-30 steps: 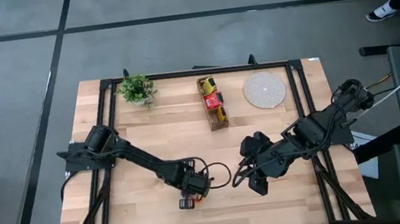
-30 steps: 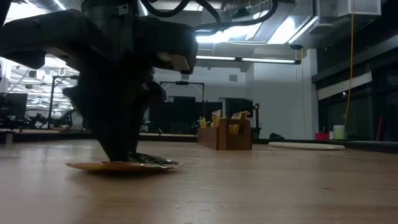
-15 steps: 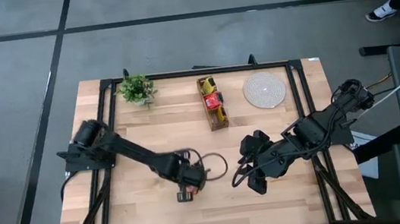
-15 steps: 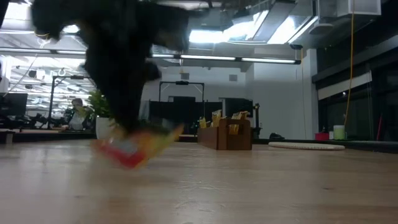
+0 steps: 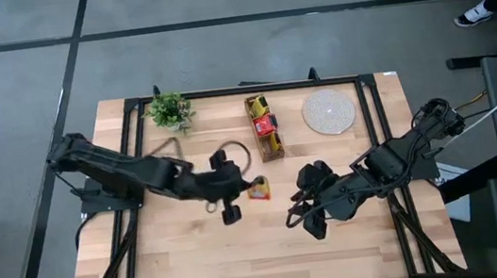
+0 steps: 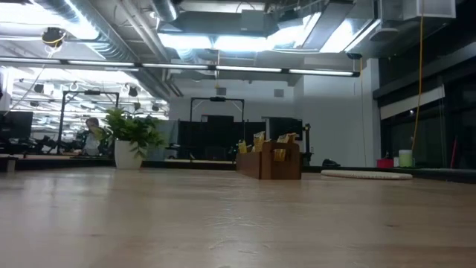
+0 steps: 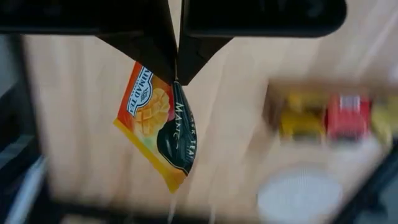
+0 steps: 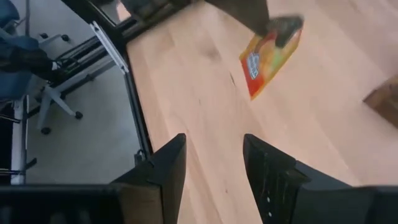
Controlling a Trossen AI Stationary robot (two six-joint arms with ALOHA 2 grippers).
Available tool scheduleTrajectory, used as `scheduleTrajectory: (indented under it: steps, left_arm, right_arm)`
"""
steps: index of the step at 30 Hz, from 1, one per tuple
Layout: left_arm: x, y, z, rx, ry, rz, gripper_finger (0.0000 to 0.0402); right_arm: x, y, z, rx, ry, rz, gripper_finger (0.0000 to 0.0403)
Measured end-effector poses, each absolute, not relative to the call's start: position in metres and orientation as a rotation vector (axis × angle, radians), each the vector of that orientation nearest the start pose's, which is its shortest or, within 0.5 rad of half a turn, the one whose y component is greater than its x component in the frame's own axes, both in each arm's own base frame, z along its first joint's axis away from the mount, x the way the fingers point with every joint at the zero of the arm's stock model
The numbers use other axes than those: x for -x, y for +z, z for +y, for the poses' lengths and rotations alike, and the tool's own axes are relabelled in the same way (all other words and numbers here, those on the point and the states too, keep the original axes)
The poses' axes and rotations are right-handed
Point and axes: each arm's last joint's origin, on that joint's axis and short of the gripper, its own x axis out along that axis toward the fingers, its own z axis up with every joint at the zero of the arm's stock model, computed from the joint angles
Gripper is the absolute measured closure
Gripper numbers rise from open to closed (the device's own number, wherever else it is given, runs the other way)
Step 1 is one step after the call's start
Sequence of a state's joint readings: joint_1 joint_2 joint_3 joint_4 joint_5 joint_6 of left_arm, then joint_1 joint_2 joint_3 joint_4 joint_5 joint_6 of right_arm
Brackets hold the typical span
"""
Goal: Pick & Place Tea
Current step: Put the orange tea bag into the left section of the wooden organizer
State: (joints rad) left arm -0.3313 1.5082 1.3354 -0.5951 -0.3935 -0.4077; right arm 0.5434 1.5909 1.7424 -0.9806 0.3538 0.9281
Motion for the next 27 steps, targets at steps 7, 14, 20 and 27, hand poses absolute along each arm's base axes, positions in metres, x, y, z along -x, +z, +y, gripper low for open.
scheduleTrajectory:
  steps: [7,14,20,27]
  left_arm:
    - [-0.298,0.370,-0.096,0.061,0.085,0.366,0.0398]
    - [-0.297,0.376,-0.104,-0.010,0.047,0.312,0.0399]
    - [-0.298,0.374,-0.103,-0.020,0.084,0.312,0.0399]
    - [-0.296,0.372,-0.101,-0.056,0.116,0.338,0.0399]
  right_arm:
    - [-0.286,0.400,0.158,-0.435,-0.202,0.631,0.0242]
    - [-0.293,0.404,0.152,-0.433,-0.223,0.568,0.0241]
    - [-0.299,0.408,0.146,-0.448,-0.215,0.528,0.0241]
    - [-0.300,0.408,0.146,-0.454,-0.201,0.537,0.0242]
